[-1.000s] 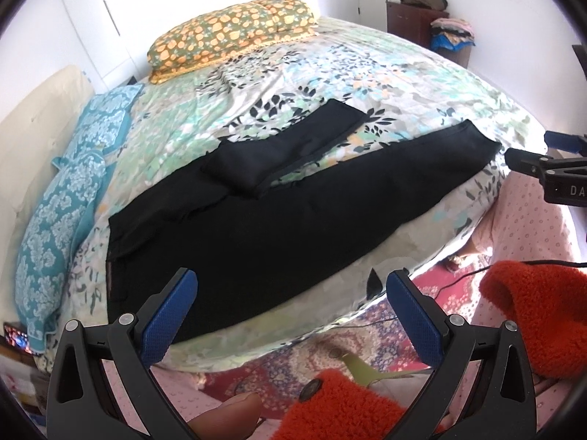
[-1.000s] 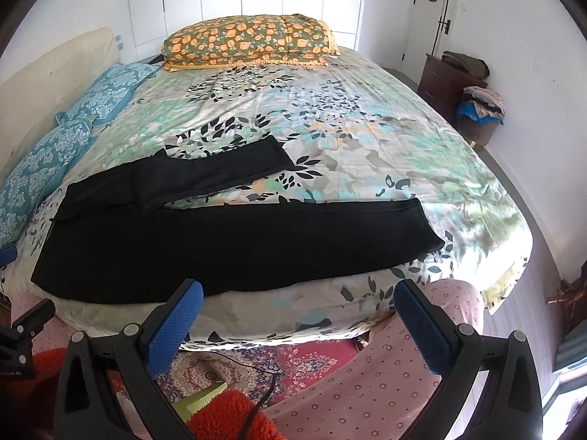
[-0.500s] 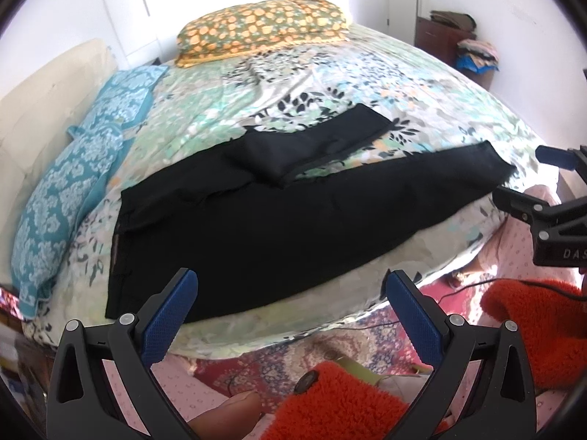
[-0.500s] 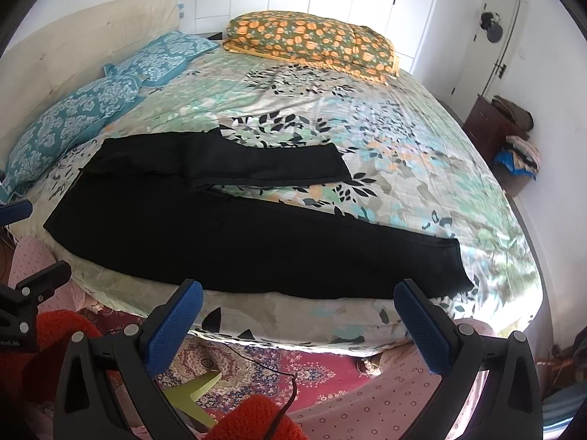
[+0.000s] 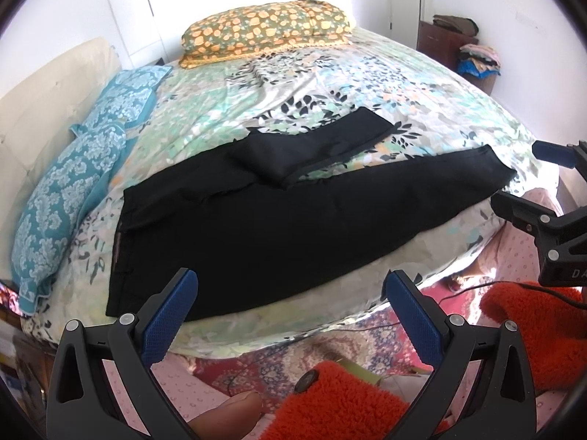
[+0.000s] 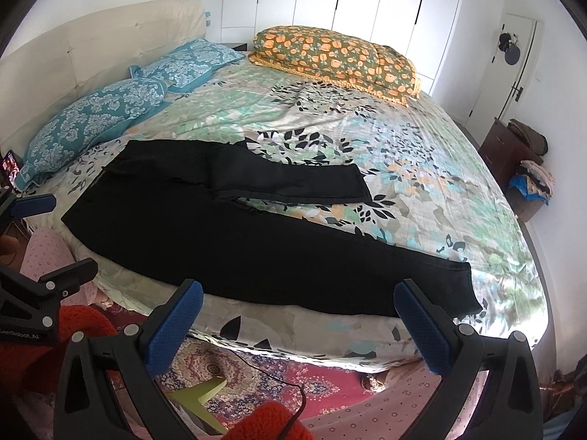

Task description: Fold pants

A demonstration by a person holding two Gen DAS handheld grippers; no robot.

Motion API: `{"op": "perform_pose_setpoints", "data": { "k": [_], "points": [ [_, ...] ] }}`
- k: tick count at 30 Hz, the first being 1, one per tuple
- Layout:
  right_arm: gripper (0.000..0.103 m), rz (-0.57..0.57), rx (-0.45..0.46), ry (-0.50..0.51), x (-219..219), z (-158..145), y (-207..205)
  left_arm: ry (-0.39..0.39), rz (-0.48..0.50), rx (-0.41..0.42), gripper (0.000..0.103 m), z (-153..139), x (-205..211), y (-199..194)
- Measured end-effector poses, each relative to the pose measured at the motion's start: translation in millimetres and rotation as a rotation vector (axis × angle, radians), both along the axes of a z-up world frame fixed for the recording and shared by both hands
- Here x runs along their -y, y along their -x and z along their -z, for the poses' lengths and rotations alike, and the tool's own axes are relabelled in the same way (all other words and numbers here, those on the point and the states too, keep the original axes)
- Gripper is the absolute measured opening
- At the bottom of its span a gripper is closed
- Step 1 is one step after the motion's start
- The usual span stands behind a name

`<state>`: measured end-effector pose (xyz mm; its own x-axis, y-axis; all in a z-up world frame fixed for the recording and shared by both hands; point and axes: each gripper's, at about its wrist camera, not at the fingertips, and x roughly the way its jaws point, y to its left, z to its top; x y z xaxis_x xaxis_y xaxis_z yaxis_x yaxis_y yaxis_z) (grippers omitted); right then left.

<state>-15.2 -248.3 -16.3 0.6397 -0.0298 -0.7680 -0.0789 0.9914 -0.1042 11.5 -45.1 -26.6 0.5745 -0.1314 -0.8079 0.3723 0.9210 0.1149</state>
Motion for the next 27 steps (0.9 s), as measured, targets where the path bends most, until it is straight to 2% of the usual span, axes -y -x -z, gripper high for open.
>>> {"op": "perform_pose_setpoints", "data": {
  "k": [27],
  "points": [
    [0.103,-0.064,0.013,-0.032,-8.7,1.8,-1.7,-0.009,-0.023,-0.017,0.103,4.5,-2.9,-3.4]
  ]
}}
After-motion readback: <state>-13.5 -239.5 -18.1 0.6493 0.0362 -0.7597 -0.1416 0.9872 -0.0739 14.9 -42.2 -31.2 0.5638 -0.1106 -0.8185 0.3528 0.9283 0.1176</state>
